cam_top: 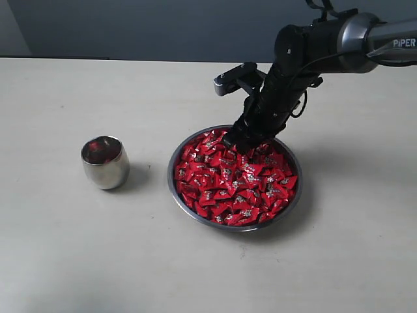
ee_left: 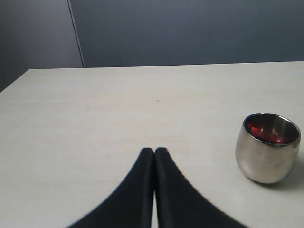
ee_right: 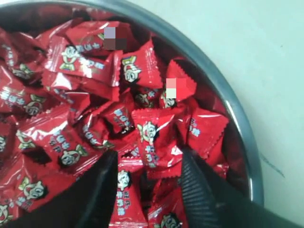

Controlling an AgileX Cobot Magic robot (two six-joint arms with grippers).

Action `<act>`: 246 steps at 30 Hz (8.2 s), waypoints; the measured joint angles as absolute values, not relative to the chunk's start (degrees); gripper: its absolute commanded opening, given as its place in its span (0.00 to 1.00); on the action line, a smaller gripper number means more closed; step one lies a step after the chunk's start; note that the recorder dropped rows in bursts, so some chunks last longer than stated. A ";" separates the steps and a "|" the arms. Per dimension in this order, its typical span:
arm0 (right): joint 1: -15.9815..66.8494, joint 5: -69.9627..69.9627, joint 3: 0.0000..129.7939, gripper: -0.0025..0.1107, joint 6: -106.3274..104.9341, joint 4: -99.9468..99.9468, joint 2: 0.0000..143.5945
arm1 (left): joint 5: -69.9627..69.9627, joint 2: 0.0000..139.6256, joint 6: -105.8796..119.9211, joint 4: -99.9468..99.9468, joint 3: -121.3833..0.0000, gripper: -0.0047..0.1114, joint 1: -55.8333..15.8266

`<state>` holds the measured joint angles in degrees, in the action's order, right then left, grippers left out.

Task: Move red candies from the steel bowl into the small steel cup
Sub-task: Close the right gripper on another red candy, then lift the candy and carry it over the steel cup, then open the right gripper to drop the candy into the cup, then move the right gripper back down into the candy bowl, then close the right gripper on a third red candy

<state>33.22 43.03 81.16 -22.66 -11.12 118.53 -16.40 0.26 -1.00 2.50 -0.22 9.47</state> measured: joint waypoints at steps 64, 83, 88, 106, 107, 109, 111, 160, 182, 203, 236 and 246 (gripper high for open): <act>33.22 40.91 81.16 0.01 -22.25 -11.12 119.92 | -16.40 0.26 -1.00 2.50 -0.22 0.04 9.47; 33.22 39.66 87.51 0.01 -34.33 -29.94 113.27 | -16.40 0.26 -1.00 2.50 -0.22 0.04 9.47; 34.92 41.71 95.31 0.01 -38.25 -36.49 115.74 | -16.40 0.26 -1.00 2.50 -0.22 0.04 9.47; 48.36 54.38 119.02 0.01 -37.24 -33.90 132.78 | -16.40 0.26 -1.00 2.50 -0.22 0.04 9.47; 48.83 54.80 119.49 0.01 -36.76 -32.98 133.30 | -16.40 0.26 -1.00 2.50 -0.22 0.04 9.47; 49.46 55.37 119.73 0.01 -36.22 -31.99 134.15 | -16.40 0.26 -1.00 2.50 -0.22 0.04 9.47; 49.93 55.90 119.84 0.01 -36.01 -31.38 134.77 | -16.40 0.26 -1.00 2.50 -0.22 0.04 9.47; 50.90 51.75 119.97 0.01 -27.21 -20.01 128.87 | -16.40 0.26 -1.00 2.50 -0.22 0.04 9.47; 41.50 33.31 98.58 0.01 -16.07 -12.04 112.56 | -16.40 0.26 -1.00 2.50 -0.22 0.04 9.47; 31.68 37.15 69.83 0.01 -23.54 -18.31 104.36 | -16.40 0.26 -1.00 2.50 -0.22 0.04 9.47; 40.15 47.01 80.01 0.01 -12.46 -14.94 114.60 | -16.40 0.26 -1.00 2.50 -0.22 0.04 9.47; 40.25 49.90 80.13 0.38 -12.14 -12.73 114.60 | -16.40 0.26 -1.00 2.50 -0.22 0.04 9.47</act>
<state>40.25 49.90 80.13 -12.14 -12.73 114.60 -16.40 0.26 -1.00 2.50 -0.22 9.47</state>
